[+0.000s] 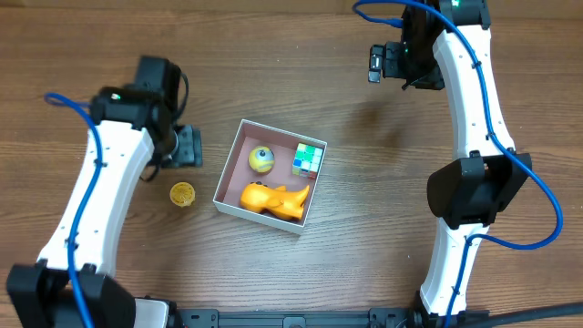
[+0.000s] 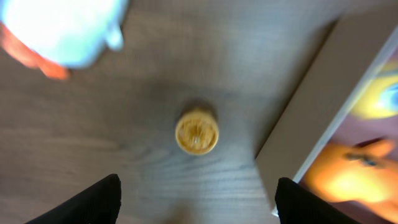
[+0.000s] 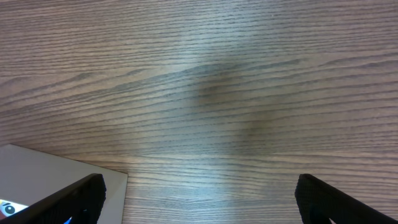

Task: Pack container
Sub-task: 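Close left gripper on the yellow ridged toy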

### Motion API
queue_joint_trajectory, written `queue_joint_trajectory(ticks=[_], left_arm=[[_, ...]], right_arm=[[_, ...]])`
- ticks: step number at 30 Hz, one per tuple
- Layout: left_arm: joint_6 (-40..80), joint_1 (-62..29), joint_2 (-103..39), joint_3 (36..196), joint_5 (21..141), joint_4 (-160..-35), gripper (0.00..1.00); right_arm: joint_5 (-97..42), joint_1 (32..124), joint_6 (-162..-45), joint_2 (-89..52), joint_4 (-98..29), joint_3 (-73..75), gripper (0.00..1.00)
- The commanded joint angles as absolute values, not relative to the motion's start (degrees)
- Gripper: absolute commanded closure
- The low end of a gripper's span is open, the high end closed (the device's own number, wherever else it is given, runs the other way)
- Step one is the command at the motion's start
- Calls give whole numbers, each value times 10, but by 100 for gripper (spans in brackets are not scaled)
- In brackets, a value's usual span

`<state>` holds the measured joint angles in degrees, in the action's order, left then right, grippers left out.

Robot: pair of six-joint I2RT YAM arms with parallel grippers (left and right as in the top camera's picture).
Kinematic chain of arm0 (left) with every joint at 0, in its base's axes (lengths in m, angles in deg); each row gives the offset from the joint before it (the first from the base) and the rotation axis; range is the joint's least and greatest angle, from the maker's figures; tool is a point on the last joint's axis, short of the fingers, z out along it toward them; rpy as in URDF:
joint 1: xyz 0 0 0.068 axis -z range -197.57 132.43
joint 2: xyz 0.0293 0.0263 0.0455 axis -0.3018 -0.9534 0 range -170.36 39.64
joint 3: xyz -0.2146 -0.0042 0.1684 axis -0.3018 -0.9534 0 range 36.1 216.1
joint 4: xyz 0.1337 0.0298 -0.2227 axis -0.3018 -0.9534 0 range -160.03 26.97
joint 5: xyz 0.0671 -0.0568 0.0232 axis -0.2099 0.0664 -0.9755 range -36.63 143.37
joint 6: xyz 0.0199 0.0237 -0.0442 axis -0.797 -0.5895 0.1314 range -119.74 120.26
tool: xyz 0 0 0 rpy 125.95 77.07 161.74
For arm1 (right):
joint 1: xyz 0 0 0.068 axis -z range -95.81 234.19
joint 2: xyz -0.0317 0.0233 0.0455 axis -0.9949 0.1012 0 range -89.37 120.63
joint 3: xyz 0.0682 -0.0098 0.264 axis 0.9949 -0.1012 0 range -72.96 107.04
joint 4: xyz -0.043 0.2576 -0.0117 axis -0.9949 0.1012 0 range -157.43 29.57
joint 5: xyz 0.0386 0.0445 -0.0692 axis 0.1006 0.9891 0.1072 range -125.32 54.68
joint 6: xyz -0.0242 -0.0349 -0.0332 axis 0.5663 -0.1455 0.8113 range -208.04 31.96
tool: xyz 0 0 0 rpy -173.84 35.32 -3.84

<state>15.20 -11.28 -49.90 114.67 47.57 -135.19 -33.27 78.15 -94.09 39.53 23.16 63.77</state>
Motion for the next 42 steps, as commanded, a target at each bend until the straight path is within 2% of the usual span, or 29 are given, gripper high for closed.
queue_joint_trajectory(ticks=[1, 17, 29, 42], left_arm=[[180, -114, -506, 1089, 485, -1335, 21], [187, -114, -506, 914, 505, -1195, 21], [185, -115, -507, 868, 502, -1078, 18], [185, -133, -507, 817, 497, -1034, 18]], right_arm=[[-340, 781, -947, 390, 229, 650, 0], [-340, 781, -947, 390, 229, 650, 0], [-340, 781, -947, 390, 229, 650, 0], [-340, 781, -947, 390, 229, 650, 0]])
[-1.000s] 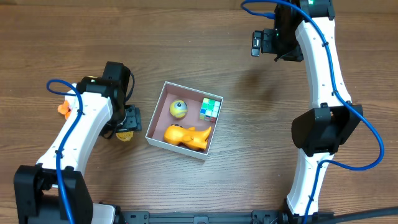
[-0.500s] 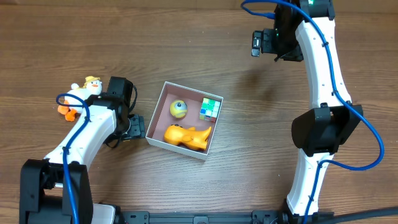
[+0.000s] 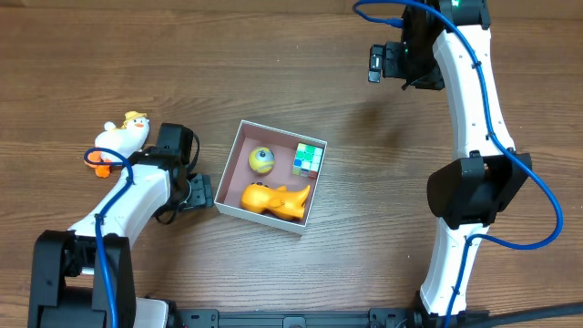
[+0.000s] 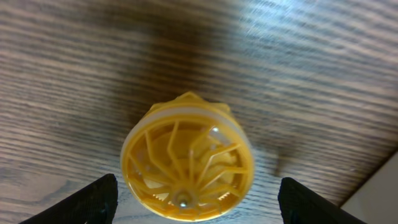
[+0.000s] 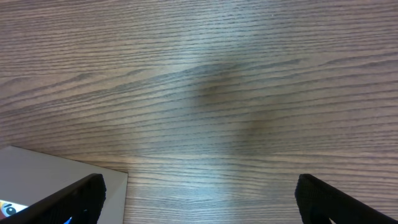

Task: Pack container
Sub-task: 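Close left gripper on the yellow ridged toy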

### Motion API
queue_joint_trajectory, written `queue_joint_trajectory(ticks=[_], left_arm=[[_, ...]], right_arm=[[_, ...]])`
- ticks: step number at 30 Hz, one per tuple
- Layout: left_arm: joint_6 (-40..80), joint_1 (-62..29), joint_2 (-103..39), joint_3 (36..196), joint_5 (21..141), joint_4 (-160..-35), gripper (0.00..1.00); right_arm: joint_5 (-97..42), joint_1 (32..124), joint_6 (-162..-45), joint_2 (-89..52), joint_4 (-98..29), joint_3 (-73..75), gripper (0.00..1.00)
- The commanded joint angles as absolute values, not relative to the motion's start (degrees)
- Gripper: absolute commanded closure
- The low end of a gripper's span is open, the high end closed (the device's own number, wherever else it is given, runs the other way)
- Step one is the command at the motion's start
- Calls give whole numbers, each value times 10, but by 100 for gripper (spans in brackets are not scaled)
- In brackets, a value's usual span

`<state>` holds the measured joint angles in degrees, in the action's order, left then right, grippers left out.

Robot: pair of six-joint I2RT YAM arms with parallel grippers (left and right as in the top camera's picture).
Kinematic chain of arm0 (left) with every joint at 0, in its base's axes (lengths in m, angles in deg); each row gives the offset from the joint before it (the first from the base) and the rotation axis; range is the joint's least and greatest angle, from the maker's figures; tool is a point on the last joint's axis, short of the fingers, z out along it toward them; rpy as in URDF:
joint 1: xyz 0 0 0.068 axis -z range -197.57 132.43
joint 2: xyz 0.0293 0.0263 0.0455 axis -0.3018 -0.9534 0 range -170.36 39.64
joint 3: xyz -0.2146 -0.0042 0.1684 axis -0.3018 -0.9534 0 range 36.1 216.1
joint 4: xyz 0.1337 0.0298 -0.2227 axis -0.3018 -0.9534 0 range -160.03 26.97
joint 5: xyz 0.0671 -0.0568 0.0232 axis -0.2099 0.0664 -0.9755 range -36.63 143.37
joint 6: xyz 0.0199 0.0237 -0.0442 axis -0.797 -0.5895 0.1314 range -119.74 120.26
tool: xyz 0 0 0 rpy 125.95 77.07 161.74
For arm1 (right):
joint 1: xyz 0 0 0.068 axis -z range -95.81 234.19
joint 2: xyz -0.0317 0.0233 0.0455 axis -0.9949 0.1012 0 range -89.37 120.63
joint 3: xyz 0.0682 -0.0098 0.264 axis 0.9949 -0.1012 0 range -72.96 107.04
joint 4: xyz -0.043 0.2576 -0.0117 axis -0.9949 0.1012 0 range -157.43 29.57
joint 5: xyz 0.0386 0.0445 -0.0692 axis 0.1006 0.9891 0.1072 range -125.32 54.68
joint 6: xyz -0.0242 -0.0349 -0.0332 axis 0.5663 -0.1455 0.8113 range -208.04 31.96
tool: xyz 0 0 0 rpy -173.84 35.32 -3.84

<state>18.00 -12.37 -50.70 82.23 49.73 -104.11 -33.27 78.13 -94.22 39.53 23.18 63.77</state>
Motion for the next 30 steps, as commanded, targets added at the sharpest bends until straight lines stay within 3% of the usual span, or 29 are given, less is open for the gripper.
queue_joint_trajectory(ticks=[1, 11, 16, 30], left_arm=[[185, -136, -507, 816, 493, -1032, 18], [183, -145, -507, 816, 457, -994, 18], [184, -145, -513, 812, 458, -990, 43], [188, -145, -516, 798, 502, -999, 54]], right_arm=[[-340, 781, -947, 390, 229, 650, 0], [-340, 781, -947, 390, 229, 650, 0], [-340, 781, -947, 390, 229, 650, 0], [-340, 781, -947, 390, 229, 650, 0]])
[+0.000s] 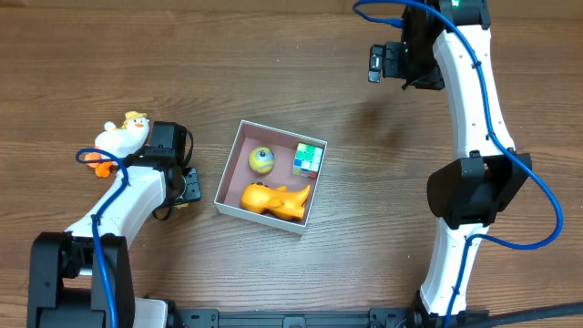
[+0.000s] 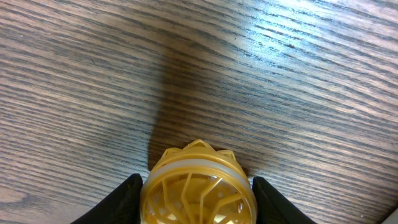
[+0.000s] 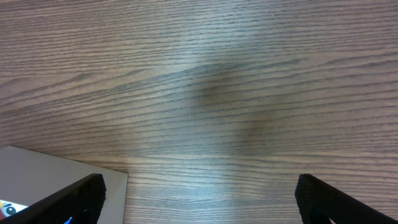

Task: Pack container
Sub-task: 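Close left gripper on the yellow ridged toy, then lift the yellow toy and carry it over the box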

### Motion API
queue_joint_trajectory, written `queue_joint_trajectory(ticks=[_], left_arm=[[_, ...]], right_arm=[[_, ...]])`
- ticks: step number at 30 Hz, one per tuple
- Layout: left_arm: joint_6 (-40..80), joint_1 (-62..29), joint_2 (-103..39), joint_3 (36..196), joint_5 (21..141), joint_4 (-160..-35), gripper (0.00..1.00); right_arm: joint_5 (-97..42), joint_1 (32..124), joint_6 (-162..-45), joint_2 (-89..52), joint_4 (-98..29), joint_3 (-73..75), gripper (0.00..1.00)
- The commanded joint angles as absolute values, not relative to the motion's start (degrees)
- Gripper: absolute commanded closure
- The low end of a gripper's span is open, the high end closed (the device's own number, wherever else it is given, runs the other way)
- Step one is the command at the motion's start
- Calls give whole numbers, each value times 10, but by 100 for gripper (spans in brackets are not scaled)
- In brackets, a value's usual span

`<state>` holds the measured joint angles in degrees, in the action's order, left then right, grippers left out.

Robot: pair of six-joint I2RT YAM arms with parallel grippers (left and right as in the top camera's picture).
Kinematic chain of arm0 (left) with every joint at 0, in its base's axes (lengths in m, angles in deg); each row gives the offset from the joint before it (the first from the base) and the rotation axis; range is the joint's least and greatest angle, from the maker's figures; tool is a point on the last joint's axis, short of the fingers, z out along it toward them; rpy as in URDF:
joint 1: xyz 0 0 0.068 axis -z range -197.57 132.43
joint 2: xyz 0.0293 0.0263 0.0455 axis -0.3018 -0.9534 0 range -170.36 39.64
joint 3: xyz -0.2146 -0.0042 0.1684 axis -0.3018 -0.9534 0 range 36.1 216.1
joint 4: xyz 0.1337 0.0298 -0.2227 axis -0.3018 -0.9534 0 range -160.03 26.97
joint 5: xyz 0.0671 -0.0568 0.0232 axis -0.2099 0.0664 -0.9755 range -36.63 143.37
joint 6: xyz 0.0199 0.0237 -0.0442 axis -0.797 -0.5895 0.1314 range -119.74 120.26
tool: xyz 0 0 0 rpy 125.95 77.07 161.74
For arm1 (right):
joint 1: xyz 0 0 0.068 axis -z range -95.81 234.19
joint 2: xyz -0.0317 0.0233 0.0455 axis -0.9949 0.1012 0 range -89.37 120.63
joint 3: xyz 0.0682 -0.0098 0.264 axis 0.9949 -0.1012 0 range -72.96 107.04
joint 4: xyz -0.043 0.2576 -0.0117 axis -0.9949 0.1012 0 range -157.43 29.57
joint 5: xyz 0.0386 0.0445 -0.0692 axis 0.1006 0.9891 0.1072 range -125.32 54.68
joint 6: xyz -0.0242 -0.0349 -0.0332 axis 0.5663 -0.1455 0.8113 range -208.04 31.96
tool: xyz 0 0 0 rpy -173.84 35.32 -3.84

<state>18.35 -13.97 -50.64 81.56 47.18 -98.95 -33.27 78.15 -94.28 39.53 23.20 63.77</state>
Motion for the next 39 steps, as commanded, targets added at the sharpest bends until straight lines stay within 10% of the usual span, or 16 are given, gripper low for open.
queue_joint_trajectory(ticks=[1, 39], left_arm=[[192, -145, -516, 801, 502, -1007, 55], [191, -61, -516, 1265, 577, -1228, 65]], right_arm=[[-340, 781, -947, 390, 229, 650, 0], [-340, 781, -947, 390, 229, 650, 0]])
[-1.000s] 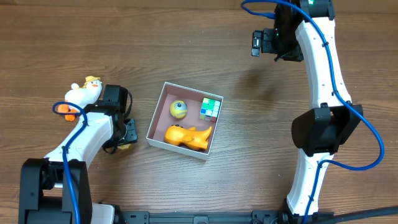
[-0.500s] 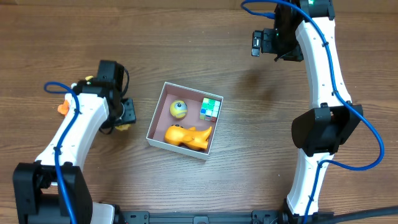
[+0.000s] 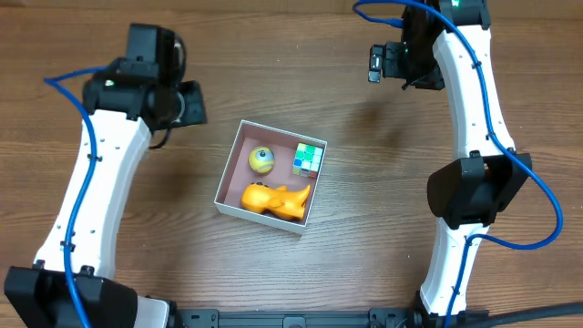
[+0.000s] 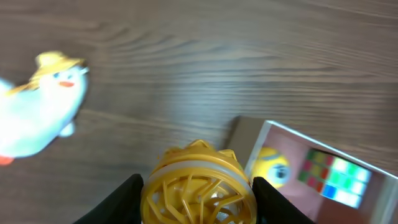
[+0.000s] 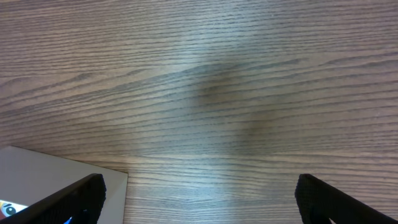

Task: Pack container
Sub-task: 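Lift the yellow toy and carry it over the box, then lower the yellow toy into the box's left side with left gripper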

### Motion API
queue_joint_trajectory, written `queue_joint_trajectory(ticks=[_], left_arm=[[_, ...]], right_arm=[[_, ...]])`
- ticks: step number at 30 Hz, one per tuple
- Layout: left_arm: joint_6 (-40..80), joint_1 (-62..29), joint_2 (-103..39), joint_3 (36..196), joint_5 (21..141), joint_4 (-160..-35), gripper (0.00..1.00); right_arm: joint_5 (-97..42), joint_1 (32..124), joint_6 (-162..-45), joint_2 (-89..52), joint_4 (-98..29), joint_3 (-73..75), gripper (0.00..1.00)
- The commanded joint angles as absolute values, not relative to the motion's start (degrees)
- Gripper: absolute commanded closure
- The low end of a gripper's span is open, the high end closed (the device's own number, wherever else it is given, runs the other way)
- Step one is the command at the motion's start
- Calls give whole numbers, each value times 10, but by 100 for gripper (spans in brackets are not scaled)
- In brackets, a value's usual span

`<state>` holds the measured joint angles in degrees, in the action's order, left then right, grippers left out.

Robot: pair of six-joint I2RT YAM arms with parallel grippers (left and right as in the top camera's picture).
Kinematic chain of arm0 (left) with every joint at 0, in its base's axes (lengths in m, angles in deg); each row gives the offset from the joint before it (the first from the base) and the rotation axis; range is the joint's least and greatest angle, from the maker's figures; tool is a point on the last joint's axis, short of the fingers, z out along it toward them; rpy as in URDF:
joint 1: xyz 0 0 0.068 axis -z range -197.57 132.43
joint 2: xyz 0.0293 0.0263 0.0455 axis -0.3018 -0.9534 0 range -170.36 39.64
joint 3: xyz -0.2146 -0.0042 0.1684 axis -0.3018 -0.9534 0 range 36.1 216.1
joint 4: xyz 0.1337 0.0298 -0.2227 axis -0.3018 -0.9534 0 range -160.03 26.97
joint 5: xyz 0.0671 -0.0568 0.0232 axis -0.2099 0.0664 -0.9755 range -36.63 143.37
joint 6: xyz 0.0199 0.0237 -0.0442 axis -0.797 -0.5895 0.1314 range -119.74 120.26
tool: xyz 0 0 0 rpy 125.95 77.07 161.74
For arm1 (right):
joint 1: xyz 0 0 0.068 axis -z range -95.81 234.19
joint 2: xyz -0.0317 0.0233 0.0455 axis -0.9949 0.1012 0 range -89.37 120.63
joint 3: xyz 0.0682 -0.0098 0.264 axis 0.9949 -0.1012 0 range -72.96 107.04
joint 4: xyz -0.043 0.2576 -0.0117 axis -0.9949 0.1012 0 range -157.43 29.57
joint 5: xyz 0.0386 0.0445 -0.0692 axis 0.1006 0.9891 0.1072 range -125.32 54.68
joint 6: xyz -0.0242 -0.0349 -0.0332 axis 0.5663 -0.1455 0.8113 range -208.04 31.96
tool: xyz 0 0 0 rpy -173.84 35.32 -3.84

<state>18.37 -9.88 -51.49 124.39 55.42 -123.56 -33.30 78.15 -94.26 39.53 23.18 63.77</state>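
Observation:
A yellow spoked wheel toy [image 4: 198, 186] sits between the fingers of my left gripper [image 4: 198, 202], which is shut on it. That gripper [image 3: 187, 103] hangs in the air just beyond the far left corner of the white box [image 3: 227, 168]. The box, seen below the wheel in the left wrist view [image 4: 247, 144], holds a yellow eyed ball [image 3: 261, 159], a colour cube [image 3: 309, 158] and an orange animal toy [image 3: 273, 198]. My right gripper [image 5: 199, 205] stands open and empty over bare wood at the far right [image 3: 378, 64].
A white duck toy with a yellow hat [image 4: 38, 112] lies on the table left of the box; in the overhead view my left arm [image 3: 105, 173] covers it. The wooden table [image 3: 383, 228] is bare to the right of the box.
My left gripper was low on the table left of the box, shut on the wheel. Now it is raised and farther back, by the box's far left corner, still holding the wheel. The right arm is unchanged.
First my left gripper hung open above the wheel lying left of the box. Then it was down at the table, open around the wheel, then shut on it. Now the wheel is held up near the box. The right gripper stayed open throughout.

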Motion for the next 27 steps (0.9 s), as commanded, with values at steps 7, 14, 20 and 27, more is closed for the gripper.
queue_joint_trajectory(ticks=[7, 14, 20, 27], left_arm=[[191, 38, -521, 1262, 526, -1218, 65], [191, 69, -598, 1245, 520, -1245, 71], [191, 76, -678, 1245, 529, -1244, 74], [214, 75, -697, 1245, 490, -1243, 75]], right_arm=[[-340, 781, -947, 390, 229, 650, 0], [-340, 781, -947, 390, 229, 650, 0], [-340, 781, -947, 390, 229, 650, 0], [-340, 781, -947, 390, 229, 650, 0]])
